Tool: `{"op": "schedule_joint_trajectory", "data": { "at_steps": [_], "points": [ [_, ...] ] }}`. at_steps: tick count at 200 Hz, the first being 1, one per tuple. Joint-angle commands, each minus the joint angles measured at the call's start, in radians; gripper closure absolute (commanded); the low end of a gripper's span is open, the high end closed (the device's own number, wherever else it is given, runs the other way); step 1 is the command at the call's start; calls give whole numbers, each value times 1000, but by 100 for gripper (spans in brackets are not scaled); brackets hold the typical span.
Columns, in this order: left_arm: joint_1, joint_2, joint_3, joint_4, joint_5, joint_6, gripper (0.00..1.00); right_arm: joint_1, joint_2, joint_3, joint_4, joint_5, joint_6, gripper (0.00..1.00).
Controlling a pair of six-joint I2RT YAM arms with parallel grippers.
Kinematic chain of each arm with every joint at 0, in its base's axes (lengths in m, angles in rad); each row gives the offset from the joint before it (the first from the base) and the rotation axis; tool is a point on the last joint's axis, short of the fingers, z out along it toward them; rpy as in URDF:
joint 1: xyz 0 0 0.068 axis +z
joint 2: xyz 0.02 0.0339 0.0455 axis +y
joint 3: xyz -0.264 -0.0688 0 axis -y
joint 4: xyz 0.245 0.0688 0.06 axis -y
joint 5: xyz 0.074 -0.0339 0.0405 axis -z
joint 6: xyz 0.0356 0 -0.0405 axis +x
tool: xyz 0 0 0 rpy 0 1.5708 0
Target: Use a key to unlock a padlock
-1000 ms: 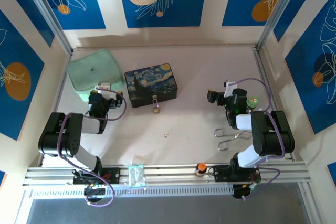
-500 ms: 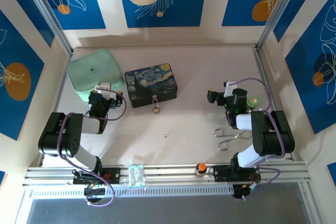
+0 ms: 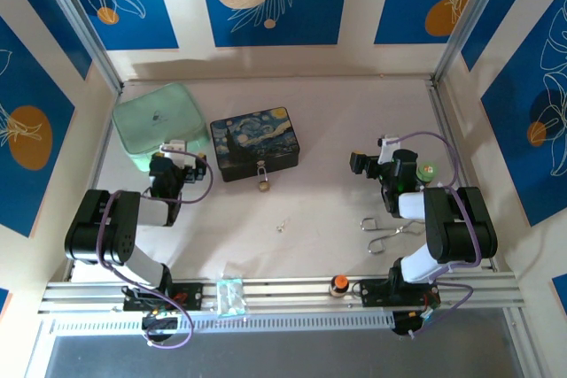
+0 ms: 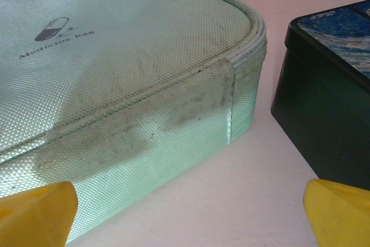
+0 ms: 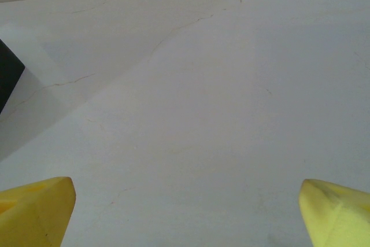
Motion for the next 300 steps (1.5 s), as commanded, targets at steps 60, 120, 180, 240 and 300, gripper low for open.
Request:
{"op": "schedule_joint_trajectory", "data": {
  "at_steps": [60,120,180,240,300],
  "points": [
    [-1,-399,-32,-283,-181,-145,1,10,-213,260,-568,-8,69,1],
    [2,-858,-106,-524,11,-578,1,-28,-400,407,-1017,-190,412,1],
    [-31,-917,66,-1032,455,-689,1,175,-503,377,-1227,-227,469,1],
    [-373,-832,163,-1225,331,-636,1,776,-310,419,-1320,212,728,9],
    [-541,-728,143,-1156,329,-717,1,1061,26,559,-1276,347,948,24]
  ]
}}
